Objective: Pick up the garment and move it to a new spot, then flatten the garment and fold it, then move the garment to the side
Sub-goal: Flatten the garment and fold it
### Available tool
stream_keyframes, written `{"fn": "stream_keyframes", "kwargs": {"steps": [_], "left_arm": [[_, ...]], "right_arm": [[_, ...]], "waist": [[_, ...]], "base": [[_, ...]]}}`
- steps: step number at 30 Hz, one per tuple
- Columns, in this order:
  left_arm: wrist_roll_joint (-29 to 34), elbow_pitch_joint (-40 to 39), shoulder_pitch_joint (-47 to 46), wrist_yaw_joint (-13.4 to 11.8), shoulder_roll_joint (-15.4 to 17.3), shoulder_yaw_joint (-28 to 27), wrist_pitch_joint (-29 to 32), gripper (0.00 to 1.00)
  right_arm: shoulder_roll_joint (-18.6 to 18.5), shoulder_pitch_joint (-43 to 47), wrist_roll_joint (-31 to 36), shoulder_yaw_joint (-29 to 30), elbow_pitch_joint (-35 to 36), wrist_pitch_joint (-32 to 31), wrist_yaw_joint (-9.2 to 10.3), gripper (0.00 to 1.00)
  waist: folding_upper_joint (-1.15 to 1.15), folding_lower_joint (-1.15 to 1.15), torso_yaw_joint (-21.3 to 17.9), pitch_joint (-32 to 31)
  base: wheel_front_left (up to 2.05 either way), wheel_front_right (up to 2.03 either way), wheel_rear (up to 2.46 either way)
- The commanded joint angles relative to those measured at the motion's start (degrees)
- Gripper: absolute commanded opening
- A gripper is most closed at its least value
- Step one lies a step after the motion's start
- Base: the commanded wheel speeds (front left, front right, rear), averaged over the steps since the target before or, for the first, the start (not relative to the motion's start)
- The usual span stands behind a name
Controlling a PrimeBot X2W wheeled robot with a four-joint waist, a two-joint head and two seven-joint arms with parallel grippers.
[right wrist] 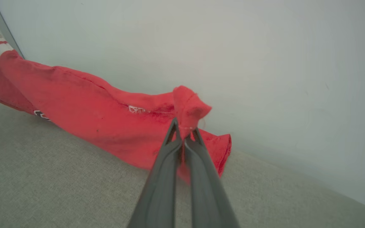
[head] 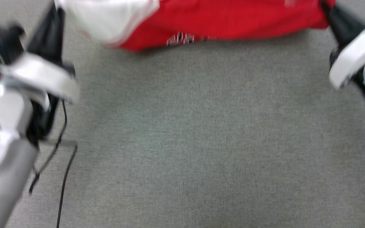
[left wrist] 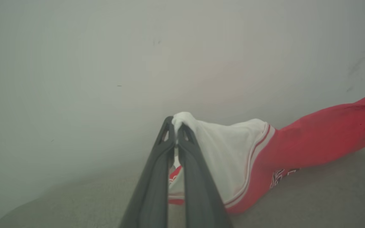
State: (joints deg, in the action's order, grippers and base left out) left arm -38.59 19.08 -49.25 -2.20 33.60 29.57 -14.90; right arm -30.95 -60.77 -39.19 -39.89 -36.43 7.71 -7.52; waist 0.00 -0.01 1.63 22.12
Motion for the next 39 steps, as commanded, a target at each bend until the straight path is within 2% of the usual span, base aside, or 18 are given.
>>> {"fn": "stream_keyframes", "kwargs": {"steps": [1,7,15,23,27,35,39], "left_arm": [[-0.52,-2.26,4.62,-1.29,1.03,0.31,-0.22,0.0],[-3.05,-9.22,20.81,-5.29,2.42,1.75,0.72,0.0],[-7.58,-14.03,38.82,-10.11,3.39,2.91,1.55,0.0],[-11.24,-16.67,50.93,-11.1,2.99,6.14,3.4,0.0],[-13.24,-17.67,57.44,-12.29,4.11,7.53,4.93,0.0],[-16.15,-20.71,62.25,-11.95,5.69,9.3,8.88,0.0],[-15.42,-21.78,62.67,-12.44,6.24,9.17,8.08,0.0]], "right_arm": [[-0.58,3.79,-0.83,-0.5,1.24,0.03,0.07,0.0],[-2.54,15.37,-2.39,-0.44,3.95,-0.41,0.07,0.0],[-4.73,30.59,-2.93,-0.36,8.37,-2.45,0.07,0.0],[-5.57,43.97,-2.48,2.46,12.07,-3.51,0.07,0.0],[-6.13,52.29,-1.89,4.96,15.22,-4.88,0.07,0.0],[-6.12,64.55,-0.06,12.62,20.83,-7.19,0.07,0.0],[-5.4,68.4,0.92,16.54,23.66,-9.12,0.07,0.0]], "waist": [[0.0,0.01,0.45,-3.0],[0.0,0.01,1.15,-8.2],[0.0,0.01,1.07,-14.42],[0.0,0.01,1.07,-19.64],[0.0,0.01,0.69,-22.24],[0.0,0.01,1.13,-23.36],[0.0,0.01,1.2,-23.73]], "base": [[0.0,0.0,0.0],[0.0,0.0,0.0],[0.0,0.0,0.0],[0.0,0.0,0.0],[0.0,0.0,0.0],[0.0,0.0,0.0],[0.0,0.0,0.0]]}}
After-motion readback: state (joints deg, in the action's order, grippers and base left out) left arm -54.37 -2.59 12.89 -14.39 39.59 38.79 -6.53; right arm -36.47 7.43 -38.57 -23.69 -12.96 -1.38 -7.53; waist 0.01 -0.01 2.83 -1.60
